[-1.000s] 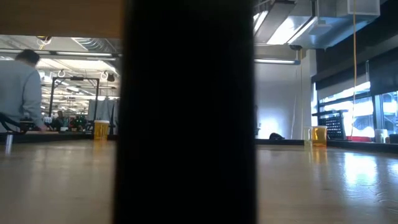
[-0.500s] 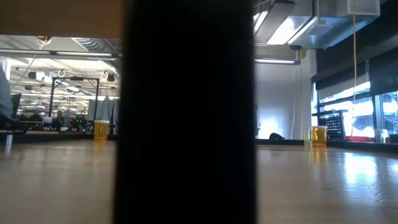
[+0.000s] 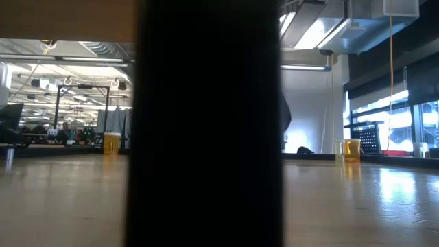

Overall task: Pick and place medicine bottles onto shelf by color
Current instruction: Put the top left blue pill bottle on the shelf aligned with the other blue pill bottle

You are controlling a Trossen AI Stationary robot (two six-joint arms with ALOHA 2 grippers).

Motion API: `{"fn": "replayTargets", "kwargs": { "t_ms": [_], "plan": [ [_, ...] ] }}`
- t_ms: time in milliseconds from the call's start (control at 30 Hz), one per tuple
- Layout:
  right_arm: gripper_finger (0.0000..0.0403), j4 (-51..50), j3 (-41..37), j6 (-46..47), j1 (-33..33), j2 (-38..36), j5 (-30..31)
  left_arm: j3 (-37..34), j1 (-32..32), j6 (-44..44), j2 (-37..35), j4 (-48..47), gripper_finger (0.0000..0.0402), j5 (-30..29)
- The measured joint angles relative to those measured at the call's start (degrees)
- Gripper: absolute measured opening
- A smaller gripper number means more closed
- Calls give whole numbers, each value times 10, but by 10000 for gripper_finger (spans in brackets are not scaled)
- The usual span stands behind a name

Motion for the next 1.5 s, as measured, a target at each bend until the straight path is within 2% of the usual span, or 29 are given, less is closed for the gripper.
{"fn": "replayTargets", "kwargs": {
  "t_ms": [467,867,1500],
  "plan": [
    [197,0,0,0,0,0,0,0,0,-1,0,1,117,1],
    [197,0,0,0,0,0,0,-1,0,-2,0,4,163,4],
    [197,0,0,0,0,0,0,-1,0,4,-10,21,165,-5]
  ]
}}
